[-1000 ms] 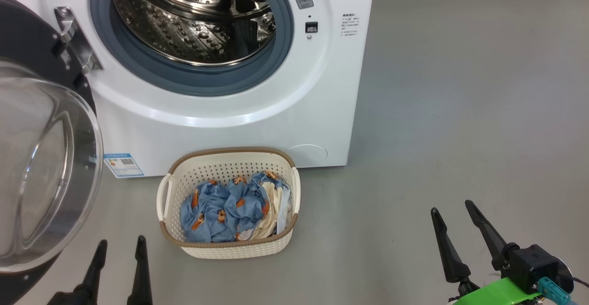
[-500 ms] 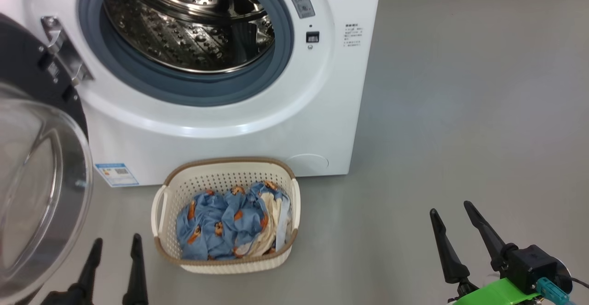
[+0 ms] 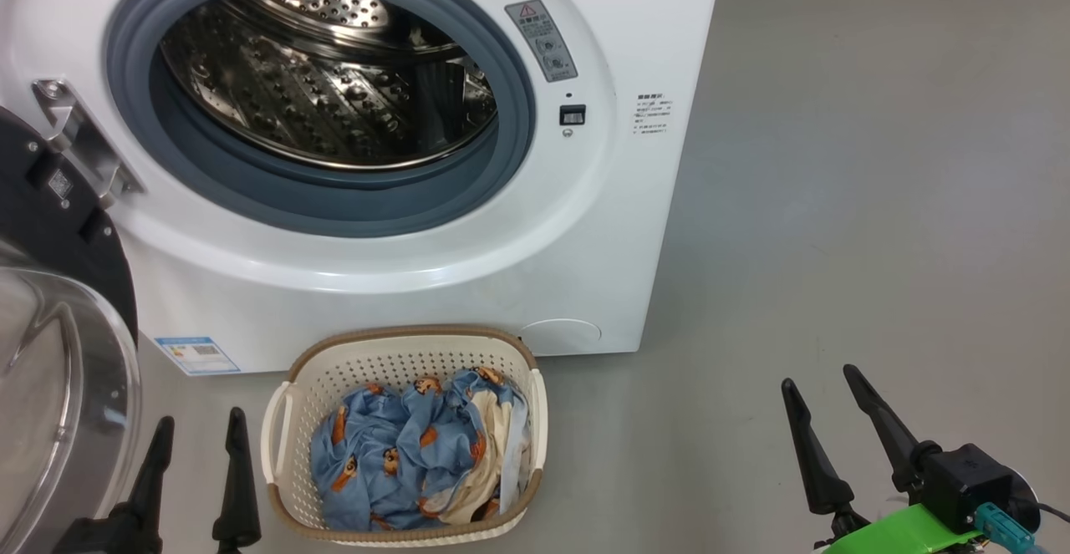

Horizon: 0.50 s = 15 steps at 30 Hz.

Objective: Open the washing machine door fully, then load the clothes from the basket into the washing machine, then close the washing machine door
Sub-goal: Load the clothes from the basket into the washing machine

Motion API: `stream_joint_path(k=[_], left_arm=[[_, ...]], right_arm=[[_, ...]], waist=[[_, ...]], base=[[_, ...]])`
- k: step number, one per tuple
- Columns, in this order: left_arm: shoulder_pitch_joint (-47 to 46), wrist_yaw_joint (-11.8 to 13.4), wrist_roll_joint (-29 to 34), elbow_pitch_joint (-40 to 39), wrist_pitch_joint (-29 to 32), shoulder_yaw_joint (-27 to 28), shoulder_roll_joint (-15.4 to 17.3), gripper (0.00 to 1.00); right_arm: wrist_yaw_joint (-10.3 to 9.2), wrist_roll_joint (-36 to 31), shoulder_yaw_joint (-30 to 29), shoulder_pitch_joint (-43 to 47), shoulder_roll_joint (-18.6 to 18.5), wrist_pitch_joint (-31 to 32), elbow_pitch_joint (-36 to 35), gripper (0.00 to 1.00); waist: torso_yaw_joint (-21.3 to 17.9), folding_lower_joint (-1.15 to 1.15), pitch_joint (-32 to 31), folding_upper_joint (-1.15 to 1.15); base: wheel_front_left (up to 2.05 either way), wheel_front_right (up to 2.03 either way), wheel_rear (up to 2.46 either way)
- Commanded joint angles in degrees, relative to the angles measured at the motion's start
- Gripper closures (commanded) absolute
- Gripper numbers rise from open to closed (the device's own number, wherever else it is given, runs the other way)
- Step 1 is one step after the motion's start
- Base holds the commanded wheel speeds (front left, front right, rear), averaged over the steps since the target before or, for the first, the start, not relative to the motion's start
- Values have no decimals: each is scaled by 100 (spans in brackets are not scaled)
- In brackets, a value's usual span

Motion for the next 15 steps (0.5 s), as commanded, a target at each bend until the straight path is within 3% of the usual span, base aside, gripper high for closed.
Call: stream_joint_path(k=[1, 15], left_arm=[[-199, 24, -21, -128, -32, 181, 55, 0], [-180, -1, -62, -26, -32, 11, 55, 0]], right_arm=[[10, -3, 145, -160, -45, -68, -116, 0], [10, 10, 116, -182, -14, -68, -86, 0]], waist=[[4, 0, 9, 0], [45, 0, 102, 0]], base=[[11, -11, 0], [0, 0, 0]])
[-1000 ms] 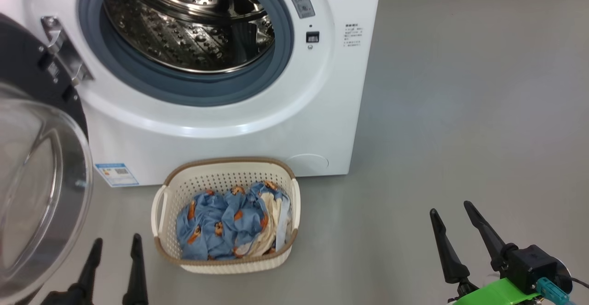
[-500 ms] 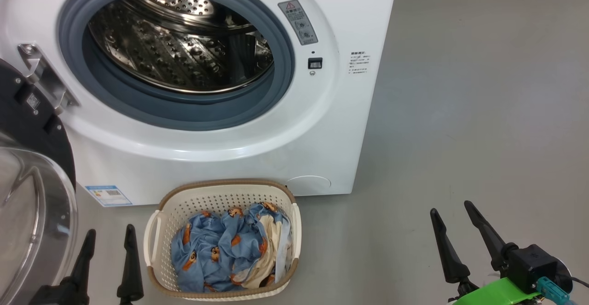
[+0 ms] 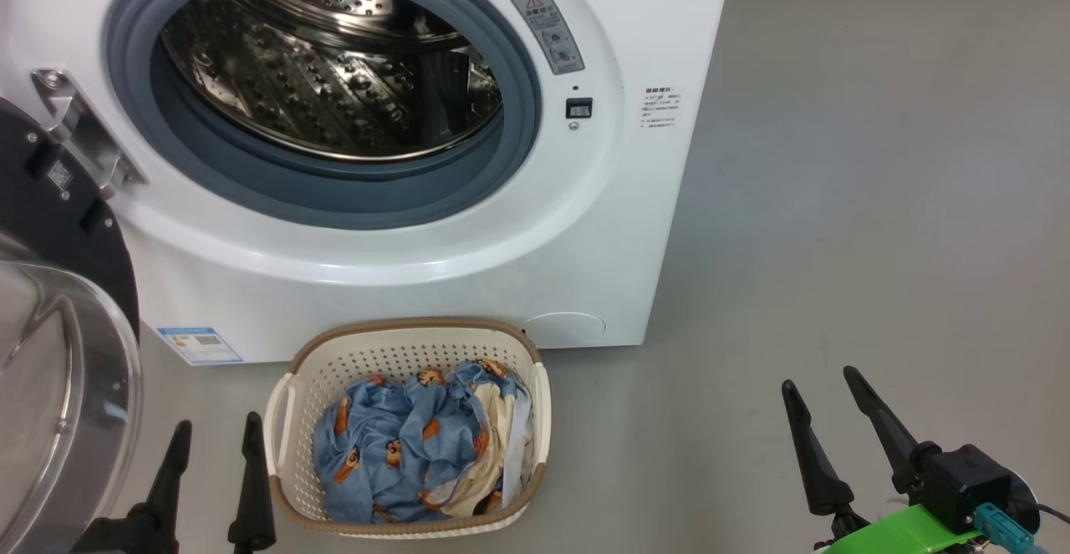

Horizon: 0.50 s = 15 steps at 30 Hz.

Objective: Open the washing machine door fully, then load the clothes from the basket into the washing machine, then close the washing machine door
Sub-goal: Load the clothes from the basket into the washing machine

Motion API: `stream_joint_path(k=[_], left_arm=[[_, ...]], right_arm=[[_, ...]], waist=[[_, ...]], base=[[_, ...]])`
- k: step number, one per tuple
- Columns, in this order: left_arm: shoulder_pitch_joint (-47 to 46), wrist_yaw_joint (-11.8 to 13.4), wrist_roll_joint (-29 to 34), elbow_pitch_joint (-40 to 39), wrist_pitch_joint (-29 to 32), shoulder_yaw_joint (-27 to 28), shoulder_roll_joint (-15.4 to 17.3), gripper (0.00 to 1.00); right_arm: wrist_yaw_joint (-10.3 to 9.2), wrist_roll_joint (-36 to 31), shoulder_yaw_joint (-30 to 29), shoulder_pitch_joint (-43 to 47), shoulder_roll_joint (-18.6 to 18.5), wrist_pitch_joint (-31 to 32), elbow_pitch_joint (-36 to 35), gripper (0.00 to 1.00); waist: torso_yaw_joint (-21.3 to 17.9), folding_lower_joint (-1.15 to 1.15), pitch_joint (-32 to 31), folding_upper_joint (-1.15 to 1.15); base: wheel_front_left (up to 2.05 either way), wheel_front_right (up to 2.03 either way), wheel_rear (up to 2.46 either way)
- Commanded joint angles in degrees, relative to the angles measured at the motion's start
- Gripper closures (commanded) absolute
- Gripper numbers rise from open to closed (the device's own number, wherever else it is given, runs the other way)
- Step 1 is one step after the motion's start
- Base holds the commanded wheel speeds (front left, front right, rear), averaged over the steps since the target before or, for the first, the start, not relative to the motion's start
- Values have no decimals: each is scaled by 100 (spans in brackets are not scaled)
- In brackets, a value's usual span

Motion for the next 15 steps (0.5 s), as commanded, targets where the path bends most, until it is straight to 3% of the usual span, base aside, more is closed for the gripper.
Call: stream_joint_path(k=[1, 15], left_arm=[[-182, -2, -5, -117, -32, 162, 56, 0], [-418, 8, -296, -112, -32, -91, 56, 0]], right_arm=[[10, 7, 129, -182, -22, -68, -134, 0], [10, -28, 95, -286, 25, -68, -187, 0]], waist=[[-3, 0, 9, 0], [9, 0, 604, 0]], base=[[0, 0, 0], [0, 0, 0]])
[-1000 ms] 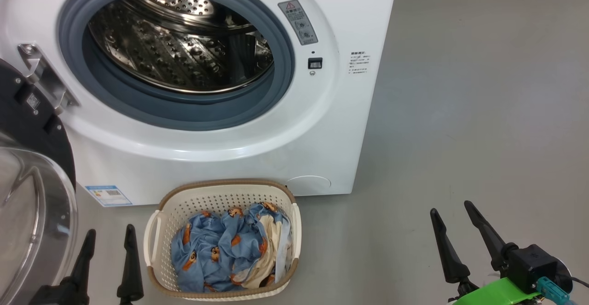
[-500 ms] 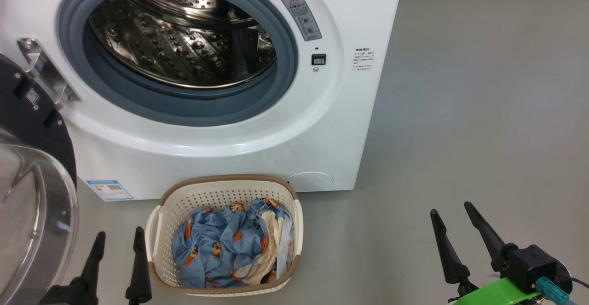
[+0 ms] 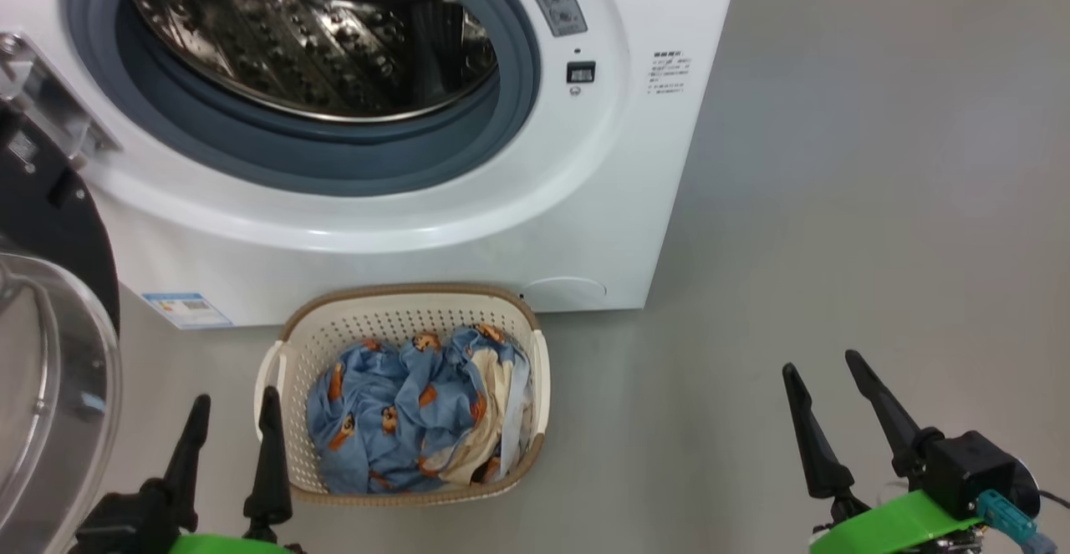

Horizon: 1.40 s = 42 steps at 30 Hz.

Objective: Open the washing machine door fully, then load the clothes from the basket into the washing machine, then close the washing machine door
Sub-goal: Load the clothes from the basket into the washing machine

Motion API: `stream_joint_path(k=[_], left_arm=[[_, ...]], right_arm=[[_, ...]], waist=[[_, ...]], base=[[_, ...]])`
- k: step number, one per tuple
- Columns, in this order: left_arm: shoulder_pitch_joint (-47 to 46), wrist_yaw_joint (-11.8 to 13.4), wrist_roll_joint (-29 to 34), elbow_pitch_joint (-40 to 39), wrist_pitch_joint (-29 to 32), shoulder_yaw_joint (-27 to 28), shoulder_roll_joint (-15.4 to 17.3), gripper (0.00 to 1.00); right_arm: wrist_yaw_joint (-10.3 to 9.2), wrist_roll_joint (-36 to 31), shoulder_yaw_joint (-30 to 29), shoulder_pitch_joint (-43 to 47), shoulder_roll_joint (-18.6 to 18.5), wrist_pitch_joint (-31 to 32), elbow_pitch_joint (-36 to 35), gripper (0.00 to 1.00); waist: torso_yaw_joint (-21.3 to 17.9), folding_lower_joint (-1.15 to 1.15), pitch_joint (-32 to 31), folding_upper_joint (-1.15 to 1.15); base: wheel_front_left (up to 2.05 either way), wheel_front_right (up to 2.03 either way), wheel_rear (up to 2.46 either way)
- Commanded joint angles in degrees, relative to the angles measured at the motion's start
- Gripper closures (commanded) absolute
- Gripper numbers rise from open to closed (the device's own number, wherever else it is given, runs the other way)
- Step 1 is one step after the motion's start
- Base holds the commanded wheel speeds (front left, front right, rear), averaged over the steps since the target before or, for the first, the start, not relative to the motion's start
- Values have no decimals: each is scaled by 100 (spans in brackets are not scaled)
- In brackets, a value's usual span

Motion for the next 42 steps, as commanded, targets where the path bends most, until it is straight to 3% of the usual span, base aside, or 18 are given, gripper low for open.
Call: stream_joint_path(k=[1, 25, 35, 42], left_arm=[[-232, 8, 53, -117, -32, 160, 56, 0], [-977, -49, -45, 247, -32, 18, 56, 0], [-2113, -64, -140, 867, -32, -9, 146, 0], [-2809, -65, -317, 1486, -32, -327, 331, 0]], right_arm=[[10, -24, 136, -196, 0, -68, -166, 0], [10, -60, 105, -602, 10, -68, -102, 0], [10, -70, 173, -902, 24, -68, -253, 0], [10, -110, 238, -1046, 39, -68, -326, 0]], waist=[[10, 0, 239, 0], [-146, 0, 1620, 0], [-327, 0, 2727, 0], [-413, 0, 3305, 0]], base=[[0, 0, 0], [0, 0, 0], [0, 0, 0], [0, 0, 0]])
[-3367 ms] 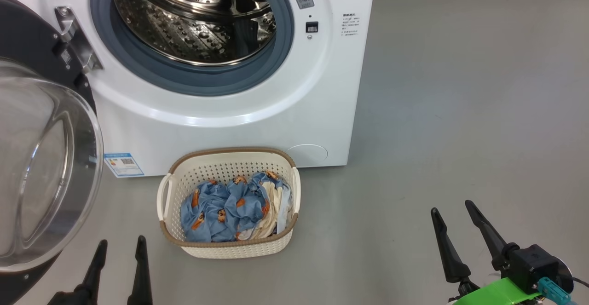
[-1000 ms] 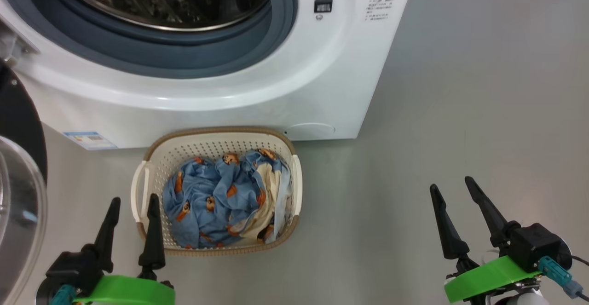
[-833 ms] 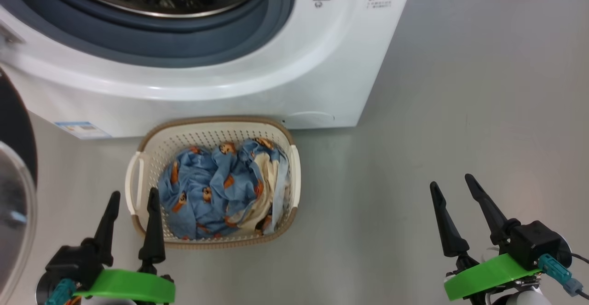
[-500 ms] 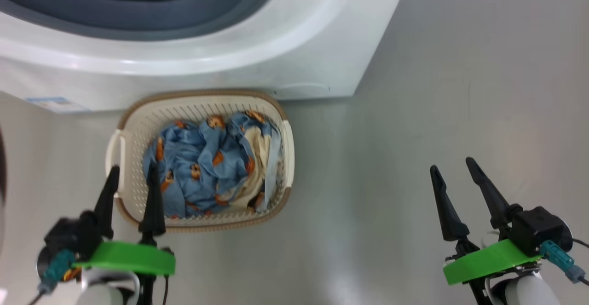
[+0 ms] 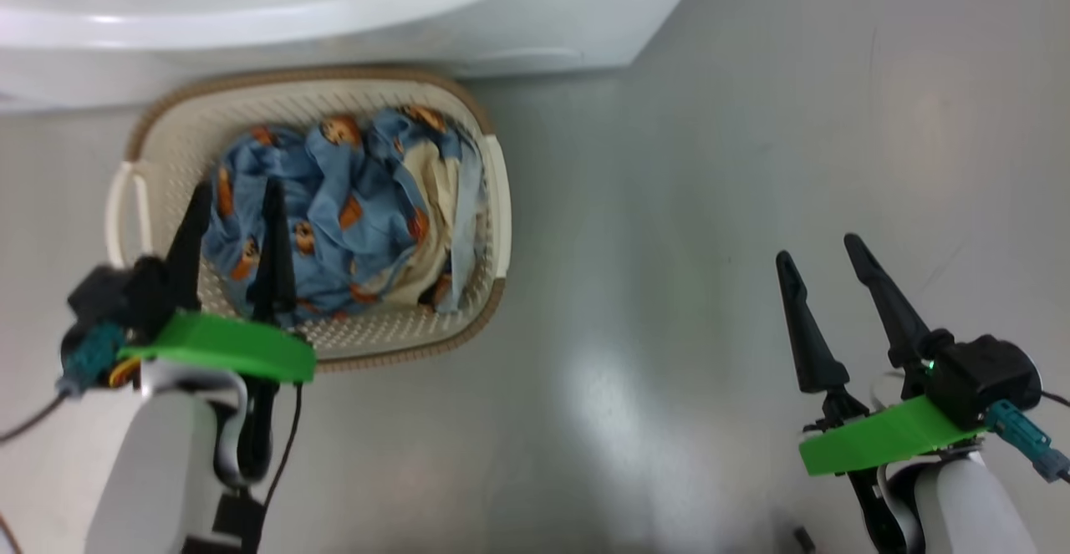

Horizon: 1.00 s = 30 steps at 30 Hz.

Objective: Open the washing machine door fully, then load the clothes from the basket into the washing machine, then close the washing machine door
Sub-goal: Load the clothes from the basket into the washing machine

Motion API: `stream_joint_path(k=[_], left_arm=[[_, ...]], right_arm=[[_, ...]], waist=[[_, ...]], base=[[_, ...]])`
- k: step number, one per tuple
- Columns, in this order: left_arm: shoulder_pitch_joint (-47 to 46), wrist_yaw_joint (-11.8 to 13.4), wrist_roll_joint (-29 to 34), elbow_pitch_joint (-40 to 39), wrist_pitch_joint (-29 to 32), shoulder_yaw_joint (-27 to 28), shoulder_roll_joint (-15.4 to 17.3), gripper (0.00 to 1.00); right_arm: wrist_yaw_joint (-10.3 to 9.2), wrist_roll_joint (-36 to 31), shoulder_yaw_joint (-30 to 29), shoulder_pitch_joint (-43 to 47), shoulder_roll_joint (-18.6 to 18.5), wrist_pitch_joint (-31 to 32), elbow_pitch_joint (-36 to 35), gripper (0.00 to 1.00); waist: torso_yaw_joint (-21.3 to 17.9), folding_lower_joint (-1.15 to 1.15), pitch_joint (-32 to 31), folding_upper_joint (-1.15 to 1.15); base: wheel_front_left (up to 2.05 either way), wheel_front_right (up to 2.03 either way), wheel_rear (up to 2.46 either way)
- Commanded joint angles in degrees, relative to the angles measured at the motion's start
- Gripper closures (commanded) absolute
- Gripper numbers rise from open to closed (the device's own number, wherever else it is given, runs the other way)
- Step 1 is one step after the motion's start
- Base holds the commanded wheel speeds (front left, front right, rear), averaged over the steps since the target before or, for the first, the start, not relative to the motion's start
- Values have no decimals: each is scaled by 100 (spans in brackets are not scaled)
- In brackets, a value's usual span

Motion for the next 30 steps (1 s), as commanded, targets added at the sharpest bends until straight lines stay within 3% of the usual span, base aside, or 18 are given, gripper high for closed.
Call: stream_joint_path(k=[1, 20, 30], left_arm=[[-169, -8, -79, 66, -30, 67, 193, 0], [-1702, -8, -1324, 2431, -5, -1423, 806, 0], [-2440, -9, -1557, 3468, 103, -1938, 990, 0]], right_arm=[[10, -88, 185, -1, 32, -68, -157, 0], [10, -43, 409, -120, 130, -68, -270, 0], [10, 47, 514, -90, 157, -68, -288, 0]], waist=[[-122, 0, 481, 0], [-604, 0, 1444, 0], [-774, 0, 1837, 0]], base=[[0, 0, 0], [0, 0, 0], [0, 0, 0]])
